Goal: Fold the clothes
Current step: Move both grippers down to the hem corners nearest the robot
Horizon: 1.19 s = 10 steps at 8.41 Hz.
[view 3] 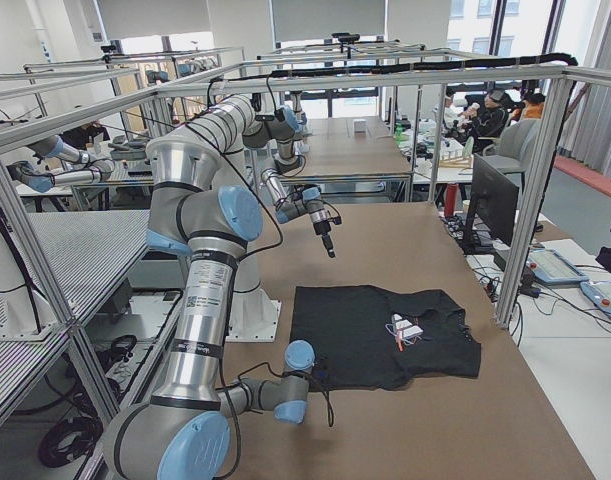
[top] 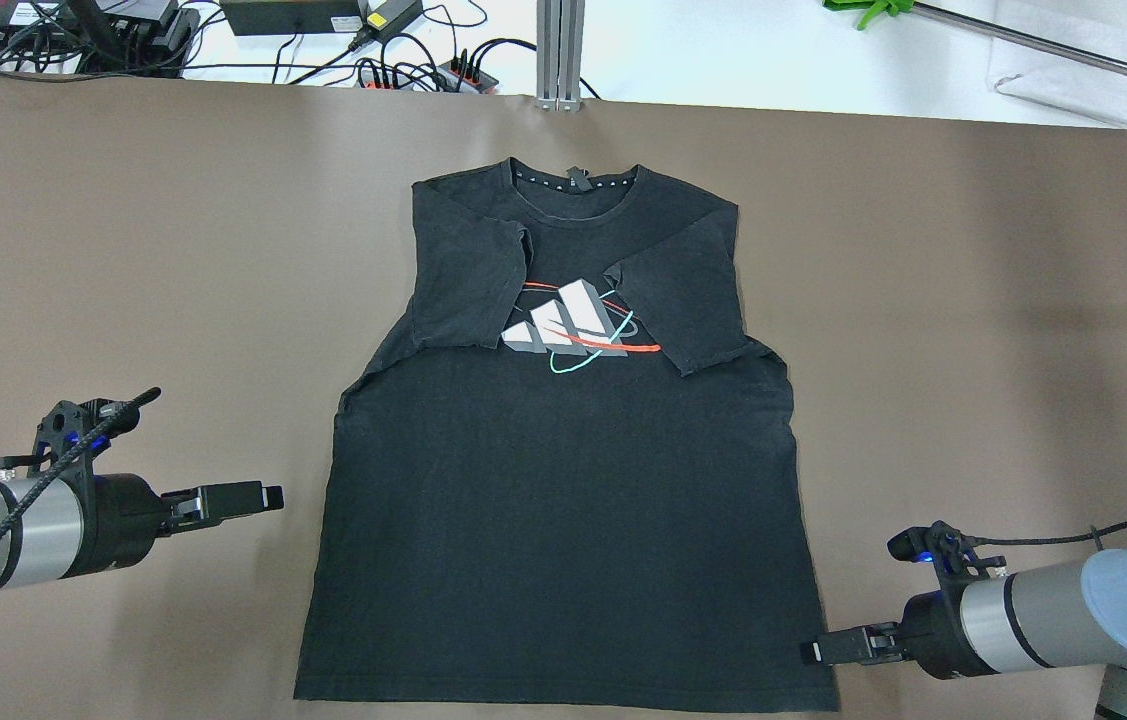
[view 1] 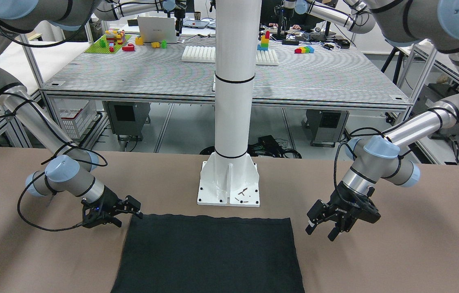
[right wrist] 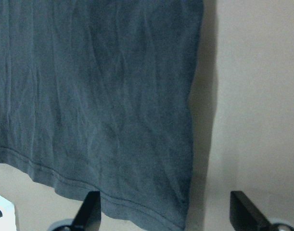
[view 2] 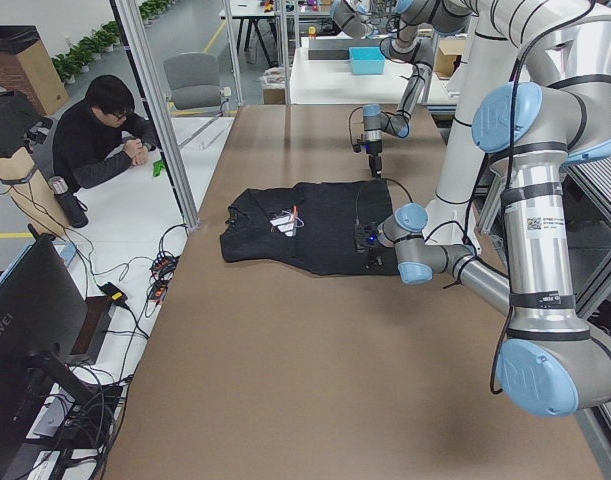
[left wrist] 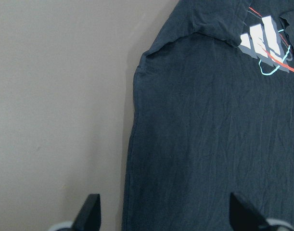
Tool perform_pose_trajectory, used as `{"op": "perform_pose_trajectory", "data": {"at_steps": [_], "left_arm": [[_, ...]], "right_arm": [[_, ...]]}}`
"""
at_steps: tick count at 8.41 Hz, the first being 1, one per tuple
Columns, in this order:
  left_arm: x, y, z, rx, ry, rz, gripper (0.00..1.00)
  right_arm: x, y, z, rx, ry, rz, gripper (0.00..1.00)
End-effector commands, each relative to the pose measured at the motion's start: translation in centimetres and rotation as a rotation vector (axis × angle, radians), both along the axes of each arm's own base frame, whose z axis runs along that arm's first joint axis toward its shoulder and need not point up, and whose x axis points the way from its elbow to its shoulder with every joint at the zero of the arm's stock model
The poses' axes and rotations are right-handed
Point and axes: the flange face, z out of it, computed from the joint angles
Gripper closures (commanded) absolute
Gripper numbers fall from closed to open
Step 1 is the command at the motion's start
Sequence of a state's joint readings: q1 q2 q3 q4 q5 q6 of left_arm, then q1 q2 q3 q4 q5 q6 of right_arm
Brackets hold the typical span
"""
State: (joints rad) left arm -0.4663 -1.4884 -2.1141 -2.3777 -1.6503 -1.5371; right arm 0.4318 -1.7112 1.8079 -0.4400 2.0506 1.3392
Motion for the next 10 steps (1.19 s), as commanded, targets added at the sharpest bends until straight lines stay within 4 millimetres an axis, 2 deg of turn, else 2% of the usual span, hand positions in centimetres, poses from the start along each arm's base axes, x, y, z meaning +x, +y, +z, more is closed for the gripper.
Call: {"op": "perform_pose_trajectory", "data": {"at_steps": [1, 2, 3, 4, 5, 6, 10], "left_arm": [[-0.1, 0.0, 0.1, 0.001, -0.001, -0.004, 0.06], [-0.1, 0.0, 0.1, 0.001, -0.001, -0.004, 0.06], [-0.1, 0.0, 0.1, 0.000, -0.003, -0.004, 0.06], [0.0, 0.0, 0.2, 0.000, -0.004, -0.004, 0.06], [0.0, 0.0, 0.2, 0.000, -0.004, -0.003, 0.06], [0.0, 0.0, 0.2, 0.000, -0.004, -0.003, 0.06], [0.2, 0.2, 0.2, 0.001, -0.003, 0.002, 0.06]], "right_arm": [[-1.2, 1.3, 0.0, 0.012, 0.001, -0.015, 0.06], [-2.0, 2.2, 0.1, 0.023, 0.006, -0.013, 0.06], [-2.0, 2.2, 0.1, 0.023, 0.006, -0.011, 0.10], [-1.9, 2.3, 0.1, 0.023, 0.007, -0.010, 0.38], [-1.7, 2.2, 0.2, 0.023, 0.010, -0.005, 0.78], [-1.3, 2.1, -0.3, 0.026, 0.000, -0.001, 1.00], [-0.9, 2.0, -1.1, 0.041, -0.030, 0.013, 1.00]]}}
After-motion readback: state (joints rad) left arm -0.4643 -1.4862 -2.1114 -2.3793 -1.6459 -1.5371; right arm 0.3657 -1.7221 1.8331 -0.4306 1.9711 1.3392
